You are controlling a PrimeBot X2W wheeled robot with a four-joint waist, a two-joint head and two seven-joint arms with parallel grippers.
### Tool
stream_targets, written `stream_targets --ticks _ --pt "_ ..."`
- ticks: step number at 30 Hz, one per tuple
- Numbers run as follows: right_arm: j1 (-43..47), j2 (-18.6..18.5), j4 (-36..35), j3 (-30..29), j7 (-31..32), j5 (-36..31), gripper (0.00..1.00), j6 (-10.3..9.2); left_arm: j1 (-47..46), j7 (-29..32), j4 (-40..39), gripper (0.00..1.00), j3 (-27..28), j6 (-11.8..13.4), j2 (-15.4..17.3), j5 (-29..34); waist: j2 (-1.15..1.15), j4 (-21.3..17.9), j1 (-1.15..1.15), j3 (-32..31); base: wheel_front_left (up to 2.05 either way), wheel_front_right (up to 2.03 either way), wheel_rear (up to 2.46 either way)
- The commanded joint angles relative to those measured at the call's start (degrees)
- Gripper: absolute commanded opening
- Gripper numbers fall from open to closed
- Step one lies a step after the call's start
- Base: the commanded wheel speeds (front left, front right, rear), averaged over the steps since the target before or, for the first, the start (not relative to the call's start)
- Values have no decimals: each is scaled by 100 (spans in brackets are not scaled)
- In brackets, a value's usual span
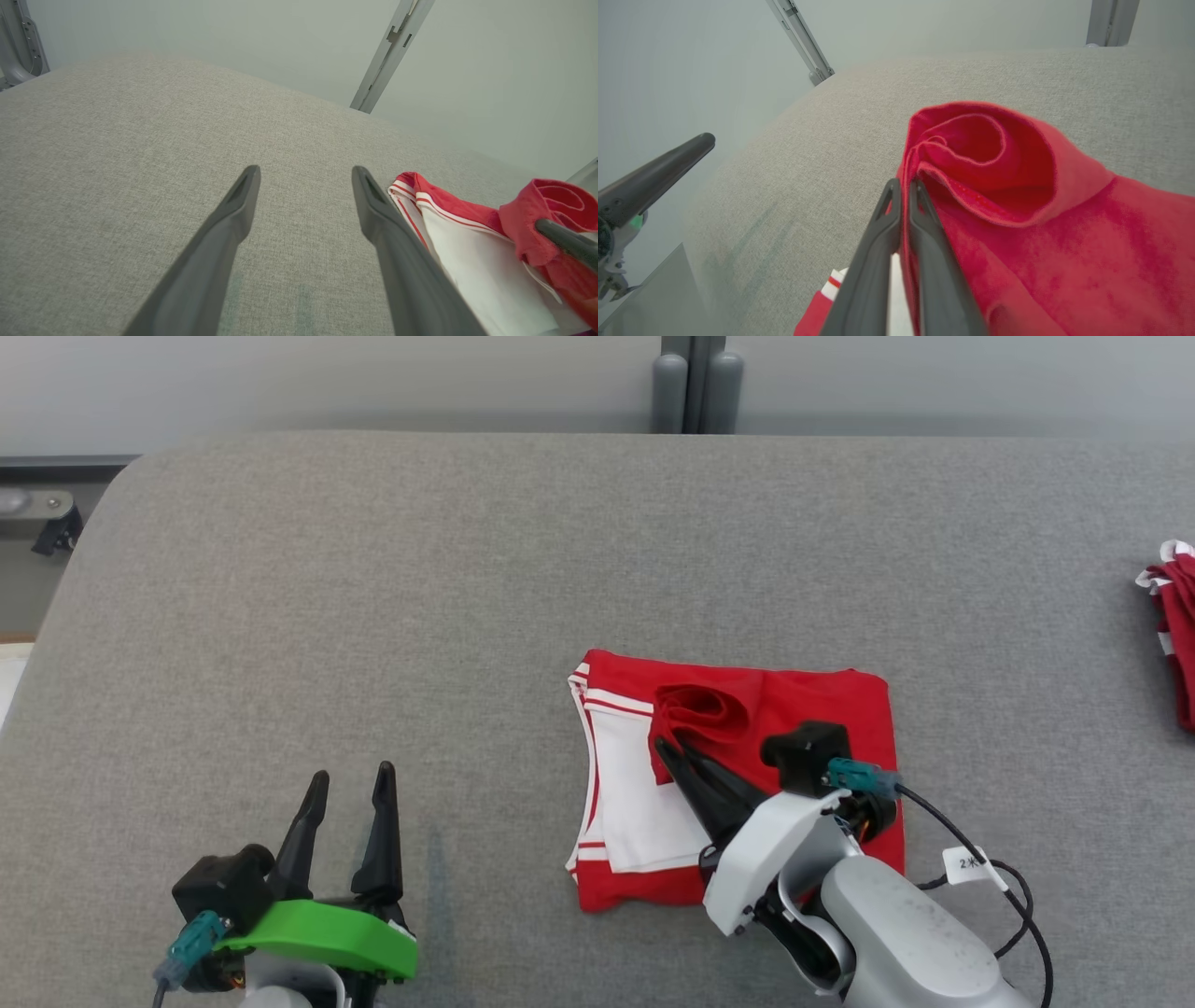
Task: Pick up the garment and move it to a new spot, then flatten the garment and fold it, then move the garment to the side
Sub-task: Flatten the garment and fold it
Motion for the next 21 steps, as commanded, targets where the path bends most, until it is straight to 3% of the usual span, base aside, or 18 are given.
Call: stream_targets --ticks 1,6,8,10,12,13,14,21 --pt "-113 -16 113 97 -52 94 0 -7 -114 -18 12 100 12 -40 0 32 0 54 0 55 0 0 0" --pt "-347 -16 447 425 -139 276 0 -7 -148 -18 35 100 14 -39 -37 54 0 89 0 110 0 0 0" --pt "-424 -15 533 568 -169 365 4 -7 -181 -18 48 100 18 -40 -52 59 0 91 0 121 0 0 0" --pt "-483 -17 591 732 -195 457 32 -6 -208 -18 66 100 17 -41 -68 65 0 84 0 128 0 0 0" --pt "-540 -19 632 892 -216 546 40 -7 -231 -18 83 100 7 -43 -78 78 0 74 0 132 0 0 0" --pt "-572 -17 643 965 -241 593 90 -7 -242 -18 90 100 4 -44 -82 83 0 66 0 133 0 0 0" --pt "-596 -18 640 1024 -267 628 100 -7 -245 -18 94 100 3 -44 -86 82 0 57 0 130 0 0 0" --pt "-747 -18 632 1093 -577 716 100 -7 -208 -18 95 100 28 -48 -87 115 0 -76 0 65 0 0 0"
